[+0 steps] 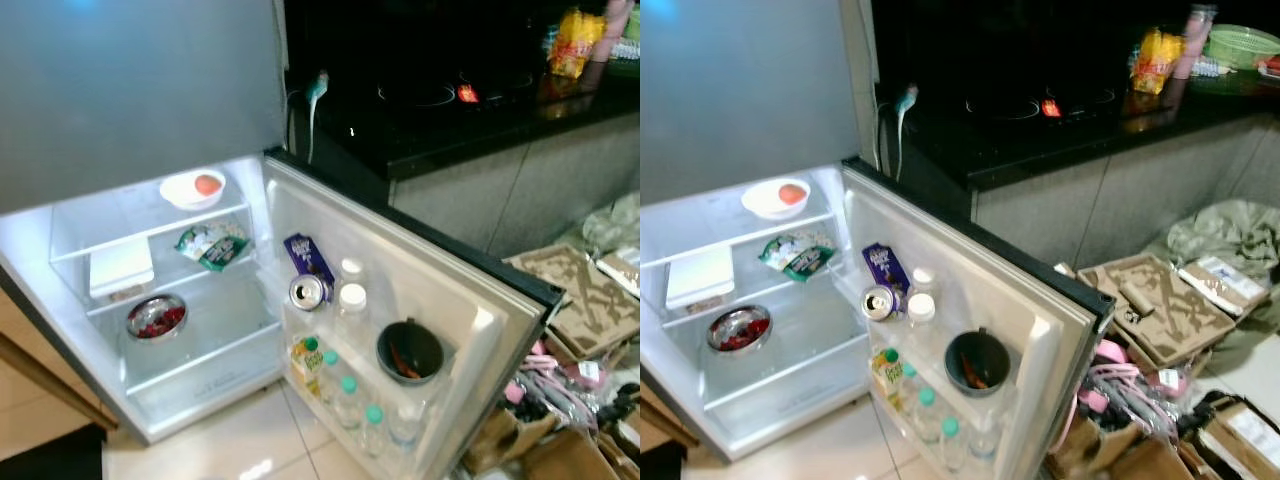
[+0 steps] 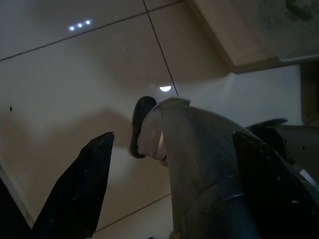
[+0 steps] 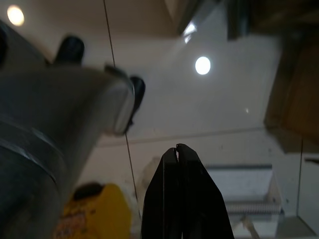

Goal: Restocking fridge

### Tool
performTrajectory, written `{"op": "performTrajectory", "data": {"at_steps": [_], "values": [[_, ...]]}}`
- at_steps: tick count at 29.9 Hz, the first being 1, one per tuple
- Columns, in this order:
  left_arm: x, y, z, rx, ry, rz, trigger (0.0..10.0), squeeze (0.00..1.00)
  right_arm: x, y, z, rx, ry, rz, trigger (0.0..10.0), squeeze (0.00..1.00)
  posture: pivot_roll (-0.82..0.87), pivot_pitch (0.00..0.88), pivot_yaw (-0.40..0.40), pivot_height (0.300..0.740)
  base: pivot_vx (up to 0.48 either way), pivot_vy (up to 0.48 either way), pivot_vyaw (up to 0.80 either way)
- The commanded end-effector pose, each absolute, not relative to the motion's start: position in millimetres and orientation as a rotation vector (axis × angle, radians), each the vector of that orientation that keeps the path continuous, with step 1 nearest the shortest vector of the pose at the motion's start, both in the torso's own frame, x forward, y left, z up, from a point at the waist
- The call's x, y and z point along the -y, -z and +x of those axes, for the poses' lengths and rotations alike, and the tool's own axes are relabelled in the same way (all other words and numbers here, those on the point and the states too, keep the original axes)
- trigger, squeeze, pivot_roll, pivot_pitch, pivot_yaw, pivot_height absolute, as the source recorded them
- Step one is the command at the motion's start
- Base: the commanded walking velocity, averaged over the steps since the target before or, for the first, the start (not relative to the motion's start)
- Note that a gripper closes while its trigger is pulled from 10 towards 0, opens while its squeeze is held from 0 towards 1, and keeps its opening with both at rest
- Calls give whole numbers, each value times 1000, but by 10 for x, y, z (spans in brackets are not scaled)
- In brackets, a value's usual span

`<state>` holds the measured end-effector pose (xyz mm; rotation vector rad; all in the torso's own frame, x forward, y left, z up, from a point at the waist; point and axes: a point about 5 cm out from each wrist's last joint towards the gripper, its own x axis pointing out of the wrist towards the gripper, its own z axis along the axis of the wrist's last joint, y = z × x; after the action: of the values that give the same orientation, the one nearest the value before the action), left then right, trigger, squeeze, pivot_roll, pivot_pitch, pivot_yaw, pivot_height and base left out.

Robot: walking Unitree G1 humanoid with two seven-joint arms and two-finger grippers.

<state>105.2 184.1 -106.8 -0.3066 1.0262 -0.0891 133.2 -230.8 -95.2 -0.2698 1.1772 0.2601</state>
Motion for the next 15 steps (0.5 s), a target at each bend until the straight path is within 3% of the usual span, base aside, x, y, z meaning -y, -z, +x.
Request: {"op": "performTrajectory", "data": {"at_steps": [1,8,15], "values": [[-1727,1118,911,-1094,137,-316,10000,0,2353,968,1264,-1208,-235,-275,10000,0,-81,0,-42,740,0,-480,0],[-1731,1121,907,-1095,131,-311,10000,0,2345,968,1271,-1204,-234,-273,10000,0,-82,0,-40,740,0,-471,0],[-1745,1124,905,-1098,104,-317,10000,0,2359,964,1275,-1195,-215,-283,10000,0,-83,0,-37,740,0,0,0]]}}
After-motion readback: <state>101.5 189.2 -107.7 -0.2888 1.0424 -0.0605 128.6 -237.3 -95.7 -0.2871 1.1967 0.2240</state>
